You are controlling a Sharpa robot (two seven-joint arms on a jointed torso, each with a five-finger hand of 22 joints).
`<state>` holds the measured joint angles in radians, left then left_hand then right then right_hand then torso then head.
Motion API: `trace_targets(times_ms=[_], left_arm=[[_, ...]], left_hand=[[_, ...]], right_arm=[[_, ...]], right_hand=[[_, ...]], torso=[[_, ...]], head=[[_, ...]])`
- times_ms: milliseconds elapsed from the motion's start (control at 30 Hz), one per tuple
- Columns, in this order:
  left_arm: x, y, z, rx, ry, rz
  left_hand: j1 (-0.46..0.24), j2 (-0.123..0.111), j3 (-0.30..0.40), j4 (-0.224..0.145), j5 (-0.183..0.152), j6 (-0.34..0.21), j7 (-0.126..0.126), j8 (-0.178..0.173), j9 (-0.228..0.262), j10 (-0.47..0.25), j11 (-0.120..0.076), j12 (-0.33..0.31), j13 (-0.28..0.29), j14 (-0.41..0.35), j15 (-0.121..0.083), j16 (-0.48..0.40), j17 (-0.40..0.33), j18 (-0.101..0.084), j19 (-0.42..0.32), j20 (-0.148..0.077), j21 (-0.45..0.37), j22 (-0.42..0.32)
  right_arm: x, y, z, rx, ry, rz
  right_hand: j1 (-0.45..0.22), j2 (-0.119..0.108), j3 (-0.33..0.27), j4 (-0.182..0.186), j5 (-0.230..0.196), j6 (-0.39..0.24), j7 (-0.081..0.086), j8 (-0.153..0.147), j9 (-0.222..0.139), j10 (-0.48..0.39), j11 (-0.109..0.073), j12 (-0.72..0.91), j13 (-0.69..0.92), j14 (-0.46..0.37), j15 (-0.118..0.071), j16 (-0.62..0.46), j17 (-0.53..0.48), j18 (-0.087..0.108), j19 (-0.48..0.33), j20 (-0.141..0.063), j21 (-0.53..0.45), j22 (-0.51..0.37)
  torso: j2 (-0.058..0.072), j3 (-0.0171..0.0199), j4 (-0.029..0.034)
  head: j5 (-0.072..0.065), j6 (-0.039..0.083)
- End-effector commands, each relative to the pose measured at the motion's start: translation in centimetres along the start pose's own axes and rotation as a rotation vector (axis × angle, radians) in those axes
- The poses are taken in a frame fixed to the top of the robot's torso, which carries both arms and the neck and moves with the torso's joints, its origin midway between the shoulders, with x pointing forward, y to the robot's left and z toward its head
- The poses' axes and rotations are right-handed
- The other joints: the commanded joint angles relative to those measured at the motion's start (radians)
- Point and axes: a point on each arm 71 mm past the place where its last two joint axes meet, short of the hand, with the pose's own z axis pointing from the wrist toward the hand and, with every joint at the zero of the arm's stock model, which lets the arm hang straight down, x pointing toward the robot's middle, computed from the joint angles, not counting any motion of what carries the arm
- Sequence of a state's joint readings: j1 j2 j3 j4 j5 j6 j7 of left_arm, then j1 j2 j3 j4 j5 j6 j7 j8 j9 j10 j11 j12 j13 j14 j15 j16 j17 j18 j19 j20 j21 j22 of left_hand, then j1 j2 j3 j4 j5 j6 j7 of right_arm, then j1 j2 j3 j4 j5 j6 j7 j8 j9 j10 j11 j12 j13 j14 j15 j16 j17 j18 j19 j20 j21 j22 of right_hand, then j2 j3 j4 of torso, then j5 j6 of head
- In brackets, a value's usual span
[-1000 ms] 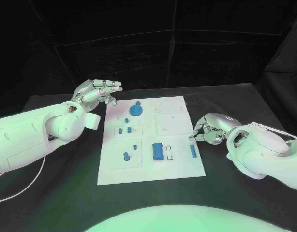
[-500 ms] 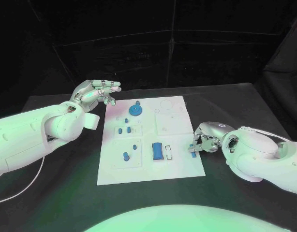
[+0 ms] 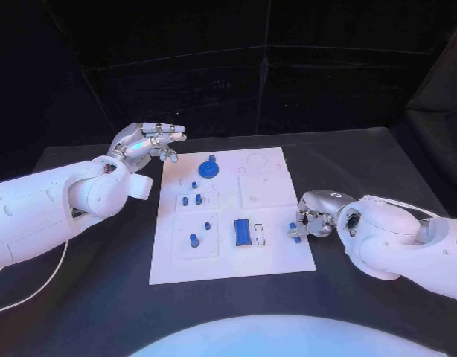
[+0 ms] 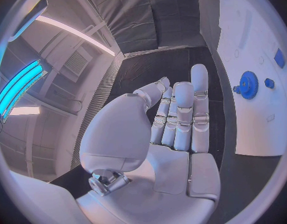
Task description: Assemble the parts on the task board
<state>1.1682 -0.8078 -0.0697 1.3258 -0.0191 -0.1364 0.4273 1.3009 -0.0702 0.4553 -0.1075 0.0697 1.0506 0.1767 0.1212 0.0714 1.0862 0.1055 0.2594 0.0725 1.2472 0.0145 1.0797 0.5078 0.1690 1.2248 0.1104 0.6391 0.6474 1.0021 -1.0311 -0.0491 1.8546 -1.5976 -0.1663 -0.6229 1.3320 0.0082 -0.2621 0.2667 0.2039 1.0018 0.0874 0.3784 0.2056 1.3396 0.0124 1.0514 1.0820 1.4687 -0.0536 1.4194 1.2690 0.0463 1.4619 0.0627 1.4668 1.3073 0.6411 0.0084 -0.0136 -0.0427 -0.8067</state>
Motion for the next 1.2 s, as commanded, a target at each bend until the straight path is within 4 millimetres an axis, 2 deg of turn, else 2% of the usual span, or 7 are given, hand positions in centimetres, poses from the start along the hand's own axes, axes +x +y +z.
trace_targets(times_ms=[33,167,533,600,667,733,1200], left_arm=[[0.1,-0.1,0.0,0.006,0.010,-0.008],[0.1,-0.1,0.0,0.006,0.010,-0.008],[0.0,-0.1,0.0,0.005,0.010,-0.008],[0.0,-0.1,0.0,0.004,0.010,-0.008],[0.0,-0.1,0.0,0.004,0.010,-0.008],[0.0,0.0,0.0,0.004,0.010,-0.008],[0.1,0.0,0.0,0.000,0.014,-0.010]], left_hand=[[0.003,0.003,-0.004,0.000,0.004,-0.006,0.000,0.005,-0.002,-0.007,-0.002,0.003,-0.002,-0.009,0.000,-0.002,-0.001,0.013,-0.007,0.001,-0.006,-0.001],[0.003,0.003,-0.004,0.000,0.004,-0.006,0.000,0.005,-0.002,-0.007,-0.002,0.003,-0.002,-0.009,0.000,-0.002,-0.001,0.013,-0.007,0.001,-0.006,-0.001],[0.003,0.003,-0.005,0.000,0.004,-0.006,0.000,0.005,-0.001,-0.009,-0.002,0.005,-0.002,-0.010,0.000,-0.002,-0.002,0.013,-0.007,0.001,-0.006,-0.002],[0.003,0.003,-0.005,0.000,0.004,-0.006,0.000,0.005,-0.001,-0.009,-0.002,0.005,-0.002,-0.010,0.000,-0.002,-0.002,0.013,-0.007,0.001,-0.006,-0.002],[0.003,0.003,-0.005,0.000,0.004,-0.006,0.000,0.005,-0.001,-0.009,-0.002,0.005,-0.002,-0.010,0.000,-0.002,-0.002,0.013,-0.007,0.001,-0.006,-0.002],[0.003,0.003,-0.005,0.000,0.004,-0.006,0.000,0.005,-0.001,-0.009,-0.002,0.005,-0.002,-0.010,0.000,-0.002,-0.002,0.013,-0.007,0.001,-0.006,-0.002],[0.003,0.003,-0.005,0.000,0.004,-0.006,0.000,0.005,-0.001,-0.009,-0.002,0.005,-0.002,-0.010,0.000,-0.002,-0.002,0.013,-0.007,0.001,-0.006,-0.002]], right_arm=[[1.0,0.1,0.0,0.007,0.062,-0.036],[1.2,0.4,0.1,0.002,0.068,-0.054],[1.3,1.3,0.3,-0.004,0.047,-0.085],[1.2,1.3,0.3,-0.002,0.032,-0.071],[1.2,1.3,0.2,0.003,0.027,-0.036],[1.1,1.2,0.0,0.010,0.024,0.023],[0.1,2.5,-1.2,-0.041,-0.090,0.295]], right_hand=[[0.035,0.005,0.001,-0.016,0.007,0.011,-0.003,-0.007,0.003,-0.004,-0.006,-0.005,0.000,0.046,-0.005,-0.006,0.000,-0.006,-0.005,-0.006,-0.006,0.130],[0.102,0.016,0.022,-0.056,0.031,0.016,-0.006,-0.007,0.008,-0.006,-0.010,-0.011,-0.002,0.047,-0.009,-0.006,0.002,-0.006,-0.005,-0.009,-0.007,0.130],[0.228,0.054,0.102,-0.133,0.029,0.025,-0.010,-0.022,0.011,-0.013,-0.016,-0.030,-0.009,0.047,-0.015,-0.006,0.006,-0.006,-0.004,-0.016,-0.008,0.130],[0.223,0.061,0.115,-0.130,0.059,0.027,-0.010,-0.027,0.010,-0.012,-0.017,-0.030,-0.008,0.048,-0.014,-0.006,0.006,-0.006,-0.004,-0.017,-0.007,0.131],[0.193,0.064,0.124,-0.106,0.112,0.024,-0.010,-0.035,0.009,-0.009,-0.019,-0.031,-0.009,0.048,-0.012,-0.006,0.007,-0.007,-0.002,-0.015,-0.006,0.132],[0.171,0.064,0.134,-0.086,0.135,0.022,-0.010,-0.042,0.008,-0.003,-0.015,-0.027,-0.005,0.049,-0.013,-0.004,0.011,-0.007,0.000,-0.016,-0.004,0.135],[0.134,0.033,0.178,-0.044,0.183,0.030,-0.011,-0.056,0.011,0.005,-0.016,-0.020,0.004,0.051,-0.015,-0.001,0.018,-0.009,0.005,-0.017,0.000,0.141]], torso=[[0.001,-0.0004,0.0001],[-0.001,-0.0006,0.0004],[-0.001,-0.0006,0.0016],[-0.001,-0.0008,0.0011],[-0.001,-0.0008,0.0010],[0.000,-0.0006,0.0002],[0.000,-0.0011,0.0012]], head=[[0.000,-0.002],[-0.002,-0.001],[-0.001,-0.001],[0.000,-0.001],[0.000,-0.001],[0.002,0.000],[0.005,0.002]])
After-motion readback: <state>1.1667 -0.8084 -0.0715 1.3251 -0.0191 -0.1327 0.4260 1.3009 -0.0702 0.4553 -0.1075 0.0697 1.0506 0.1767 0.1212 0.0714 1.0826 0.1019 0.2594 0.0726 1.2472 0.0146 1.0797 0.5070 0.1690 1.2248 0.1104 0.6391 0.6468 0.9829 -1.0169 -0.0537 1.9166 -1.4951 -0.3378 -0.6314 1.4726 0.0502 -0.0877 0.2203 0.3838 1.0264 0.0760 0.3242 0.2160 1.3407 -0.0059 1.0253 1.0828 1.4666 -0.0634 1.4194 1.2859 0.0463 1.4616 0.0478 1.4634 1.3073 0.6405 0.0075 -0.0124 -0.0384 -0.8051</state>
